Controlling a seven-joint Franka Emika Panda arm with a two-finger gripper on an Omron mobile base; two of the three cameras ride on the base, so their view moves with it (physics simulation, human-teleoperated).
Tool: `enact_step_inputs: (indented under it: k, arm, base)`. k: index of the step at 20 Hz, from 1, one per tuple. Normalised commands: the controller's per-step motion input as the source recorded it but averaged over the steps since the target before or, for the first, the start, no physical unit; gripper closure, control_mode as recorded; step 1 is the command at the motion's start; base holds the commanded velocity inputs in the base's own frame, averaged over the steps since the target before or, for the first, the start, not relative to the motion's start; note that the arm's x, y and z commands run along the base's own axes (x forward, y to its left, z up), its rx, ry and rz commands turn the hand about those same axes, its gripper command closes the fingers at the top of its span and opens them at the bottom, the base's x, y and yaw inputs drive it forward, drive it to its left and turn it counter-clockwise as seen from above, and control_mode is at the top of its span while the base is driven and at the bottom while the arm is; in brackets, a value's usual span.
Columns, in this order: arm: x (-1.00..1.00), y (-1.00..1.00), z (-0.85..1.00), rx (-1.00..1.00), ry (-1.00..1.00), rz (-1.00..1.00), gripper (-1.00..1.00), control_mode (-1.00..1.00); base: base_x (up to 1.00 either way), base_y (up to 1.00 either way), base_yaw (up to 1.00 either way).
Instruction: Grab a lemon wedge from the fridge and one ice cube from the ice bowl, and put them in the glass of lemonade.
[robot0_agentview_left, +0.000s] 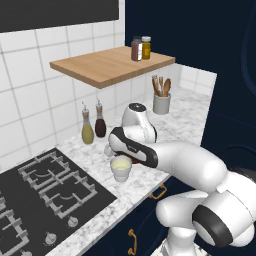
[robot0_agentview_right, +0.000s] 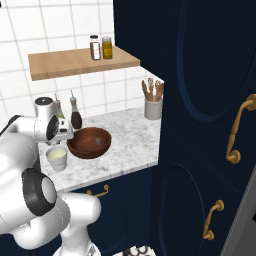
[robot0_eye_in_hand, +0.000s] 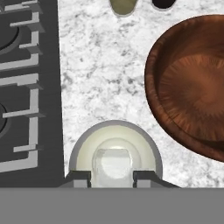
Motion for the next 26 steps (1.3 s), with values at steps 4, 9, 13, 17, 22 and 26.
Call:
enact_step_inputs:
  k: [4, 9, 13, 17, 22, 26]
  arm:
    - [0.03, 0.0, 0.0, 0.0, 0.0, 0.0, -1.0, -1.0]
    - [0.0, 0.0, 0.01, 0.0, 0.0, 0.0, -1.0, -1.0]
    - [0.0, 0.0, 0.33, 0.11, -0.09, 0.0, -1.0, -1.0]
    - [-0.04, 0.0, 0.52, 0.17, -0.16, 0.0, -1.0, -1.0]
    - [-0.13, -0.15, 0.11, 0.11, -0.09, 0.0, -1.0, -1.0]
    - [-0.39, -0.51, -0.04, 0.01, 0.0, 0.0, -1.0, -1.0]
  base:
    - [0.0, 0.0, 0.0]
    - [0.0, 0.0, 0.0]
    - [0.0, 0.0, 0.0]
    - [0.0, 0.0, 0.0]
    - [0.0, 0.0, 0.0]
    - [0.0, 0.0, 0.0]
